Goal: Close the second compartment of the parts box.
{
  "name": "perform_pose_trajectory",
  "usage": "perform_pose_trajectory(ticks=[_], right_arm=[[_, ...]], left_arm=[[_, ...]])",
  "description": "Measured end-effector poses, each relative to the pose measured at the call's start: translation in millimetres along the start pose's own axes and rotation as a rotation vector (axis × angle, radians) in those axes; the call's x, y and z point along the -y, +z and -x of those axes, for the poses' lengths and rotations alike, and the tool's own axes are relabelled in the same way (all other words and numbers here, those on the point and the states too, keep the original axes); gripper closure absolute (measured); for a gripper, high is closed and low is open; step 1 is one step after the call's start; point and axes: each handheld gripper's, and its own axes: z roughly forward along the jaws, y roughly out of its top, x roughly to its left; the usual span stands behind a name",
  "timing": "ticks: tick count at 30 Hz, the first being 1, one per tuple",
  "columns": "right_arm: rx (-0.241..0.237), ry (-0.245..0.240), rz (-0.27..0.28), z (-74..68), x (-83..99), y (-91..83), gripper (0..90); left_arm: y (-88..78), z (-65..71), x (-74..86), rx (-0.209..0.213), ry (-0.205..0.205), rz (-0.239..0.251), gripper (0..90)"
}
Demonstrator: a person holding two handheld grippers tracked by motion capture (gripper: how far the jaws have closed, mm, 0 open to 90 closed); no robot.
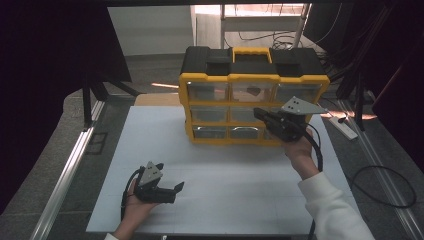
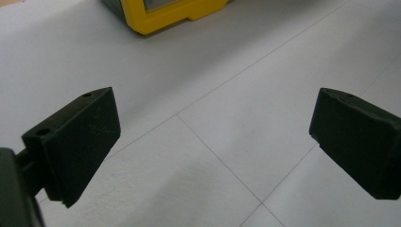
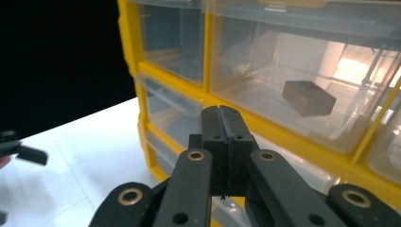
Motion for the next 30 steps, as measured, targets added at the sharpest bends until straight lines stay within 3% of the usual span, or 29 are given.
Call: perform_pose_trajectory(ticks=[4,8,12,22,30], right_arm=[[-0.021,0.009,0.001,-3.6,8.3,-12.3,83.7],[-0.019,0.013,-0.001,-7.5,18.4,-24.3,58.0],[-0.04,0.022,-0.018,-10.1,29.5,-33.4,45.7],[-0.026,0.064,-0.024,-11.3,76.5,-61.2,34.9],[0.023,0.087,-0.086,-14.2,117.4,-85.5,32.0]], left_arm=[[-0.3,1.4,-0.4,0.0,0.003,0.006,2.7],[-0.8,2.0,-0.5,0.003,0.008,0.004,2.7],[-1.0,2.0,-0.3,0.003,0.008,0.009,2.7],[-1.3,1.3,-0.5,0.014,0.012,0.021,2.7],[-0.9,1.1,-1.4,0.016,0.016,0.021,2.6]])
